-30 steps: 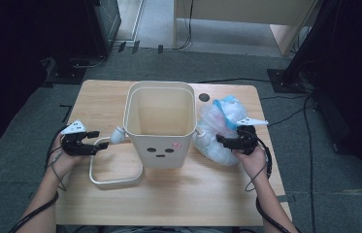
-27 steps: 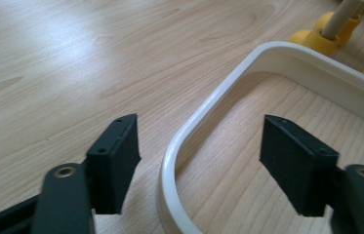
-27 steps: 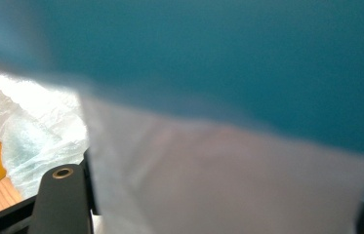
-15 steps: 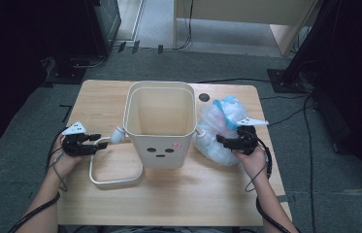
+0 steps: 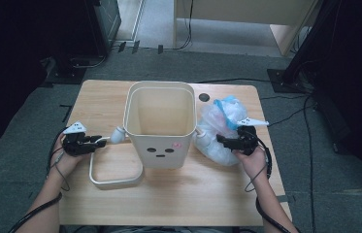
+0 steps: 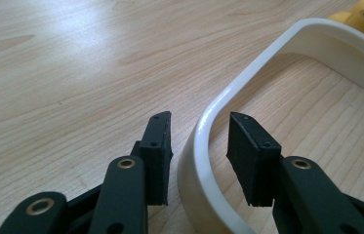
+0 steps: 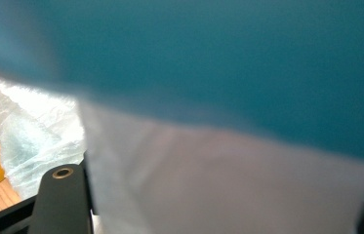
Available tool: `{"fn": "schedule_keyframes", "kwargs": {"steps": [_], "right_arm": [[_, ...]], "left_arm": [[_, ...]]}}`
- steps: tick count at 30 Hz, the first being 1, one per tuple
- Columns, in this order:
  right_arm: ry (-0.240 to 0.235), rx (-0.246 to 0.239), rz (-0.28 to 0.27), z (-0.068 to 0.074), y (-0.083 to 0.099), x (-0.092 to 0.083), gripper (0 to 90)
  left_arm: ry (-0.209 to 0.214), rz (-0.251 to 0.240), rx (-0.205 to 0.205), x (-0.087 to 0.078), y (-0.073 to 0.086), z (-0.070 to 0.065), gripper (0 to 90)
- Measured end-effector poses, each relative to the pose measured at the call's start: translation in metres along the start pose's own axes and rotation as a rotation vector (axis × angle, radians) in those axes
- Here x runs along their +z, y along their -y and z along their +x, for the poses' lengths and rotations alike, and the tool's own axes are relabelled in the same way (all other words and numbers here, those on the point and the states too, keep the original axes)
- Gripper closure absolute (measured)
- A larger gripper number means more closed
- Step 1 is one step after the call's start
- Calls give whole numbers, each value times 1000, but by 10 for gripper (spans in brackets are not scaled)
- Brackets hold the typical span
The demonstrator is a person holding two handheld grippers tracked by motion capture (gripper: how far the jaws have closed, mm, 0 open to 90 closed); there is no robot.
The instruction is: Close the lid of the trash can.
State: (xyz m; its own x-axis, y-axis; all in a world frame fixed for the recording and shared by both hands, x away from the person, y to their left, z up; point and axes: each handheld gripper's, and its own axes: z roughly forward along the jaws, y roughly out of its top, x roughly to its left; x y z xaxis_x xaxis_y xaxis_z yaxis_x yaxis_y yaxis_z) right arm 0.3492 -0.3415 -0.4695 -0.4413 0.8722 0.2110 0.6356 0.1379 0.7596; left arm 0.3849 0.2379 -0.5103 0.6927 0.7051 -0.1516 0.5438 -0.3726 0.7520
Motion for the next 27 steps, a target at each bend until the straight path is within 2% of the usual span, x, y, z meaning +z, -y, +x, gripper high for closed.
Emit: {"fn": "schedule_keyframes", "kwargs": {"steps": [4, 7, 10, 19, 23, 27], "right_arm": [[1, 1, 3, 0, 0, 0, 319], [1, -1, 3, 0, 0, 0, 319], [1, 0, 4, 0, 0, 0, 319], [1, 1, 5, 0, 0, 0, 319], [2, 2, 4, 1, 1, 1, 314], [2, 3, 5, 1, 1, 1, 313]], "left_arm": [[-14, -7, 21, 2, 1, -1, 654], [-20, 0, 35, 4, 2, -2, 712], [-16, 2, 11, 3, 2, 1, 759], [-9, 18, 4, 3, 0, 1, 773], [-1, 23, 15, 3, -1, 0, 775], [5, 26, 0, 2, -1, 1, 775]]}}
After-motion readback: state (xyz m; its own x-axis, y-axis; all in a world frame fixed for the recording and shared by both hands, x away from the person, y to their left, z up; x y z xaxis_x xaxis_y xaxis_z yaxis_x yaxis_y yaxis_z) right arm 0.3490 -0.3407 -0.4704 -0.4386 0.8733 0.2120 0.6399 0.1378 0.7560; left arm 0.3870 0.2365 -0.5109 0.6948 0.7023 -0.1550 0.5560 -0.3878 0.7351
